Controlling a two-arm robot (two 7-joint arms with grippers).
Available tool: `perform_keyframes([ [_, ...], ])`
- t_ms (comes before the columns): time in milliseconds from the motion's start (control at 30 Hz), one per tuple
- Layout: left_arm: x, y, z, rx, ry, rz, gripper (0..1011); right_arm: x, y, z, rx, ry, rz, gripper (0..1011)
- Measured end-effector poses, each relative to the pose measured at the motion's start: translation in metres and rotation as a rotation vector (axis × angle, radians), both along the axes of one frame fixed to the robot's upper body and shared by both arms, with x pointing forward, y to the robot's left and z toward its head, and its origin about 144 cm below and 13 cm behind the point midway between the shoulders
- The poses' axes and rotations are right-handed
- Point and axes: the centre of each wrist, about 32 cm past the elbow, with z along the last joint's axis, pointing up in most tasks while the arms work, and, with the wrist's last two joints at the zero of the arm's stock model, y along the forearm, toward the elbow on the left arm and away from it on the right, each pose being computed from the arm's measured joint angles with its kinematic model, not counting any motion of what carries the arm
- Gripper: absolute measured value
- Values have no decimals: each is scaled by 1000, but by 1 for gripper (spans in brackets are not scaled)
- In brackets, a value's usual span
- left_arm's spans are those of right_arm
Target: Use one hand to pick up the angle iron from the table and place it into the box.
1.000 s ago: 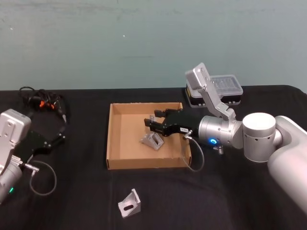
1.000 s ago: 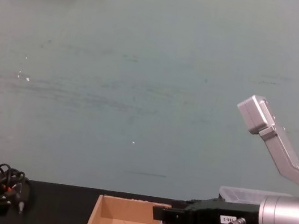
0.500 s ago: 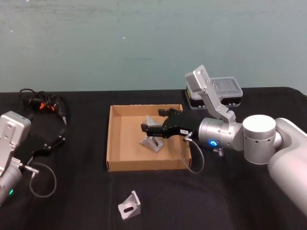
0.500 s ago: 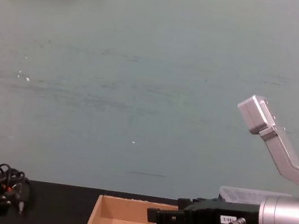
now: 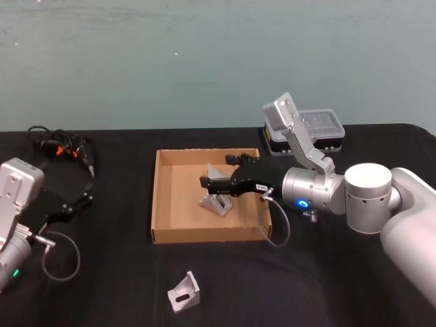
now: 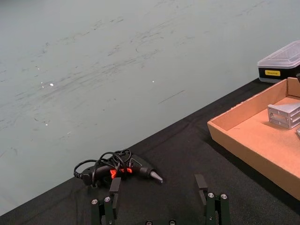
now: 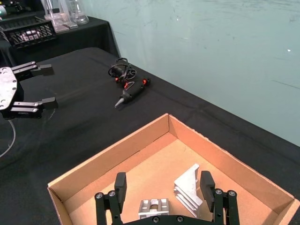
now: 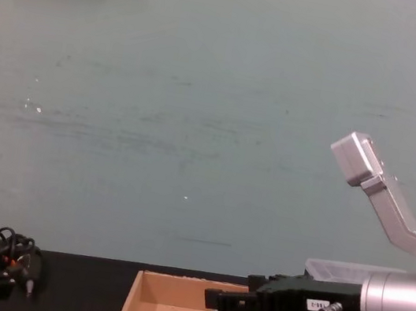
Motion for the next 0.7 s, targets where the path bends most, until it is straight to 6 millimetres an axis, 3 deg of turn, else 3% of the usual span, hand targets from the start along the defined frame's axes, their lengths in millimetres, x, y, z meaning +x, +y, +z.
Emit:
perform_keyframes([
  [433, 0, 0, 0, 0, 0, 0, 1000, -16, -11, 1, 64, -70, -21, 1003],
  [700, 0, 0, 0, 0, 0, 0, 1000, -37, -17, 6, 130, -123, 13, 1003],
])
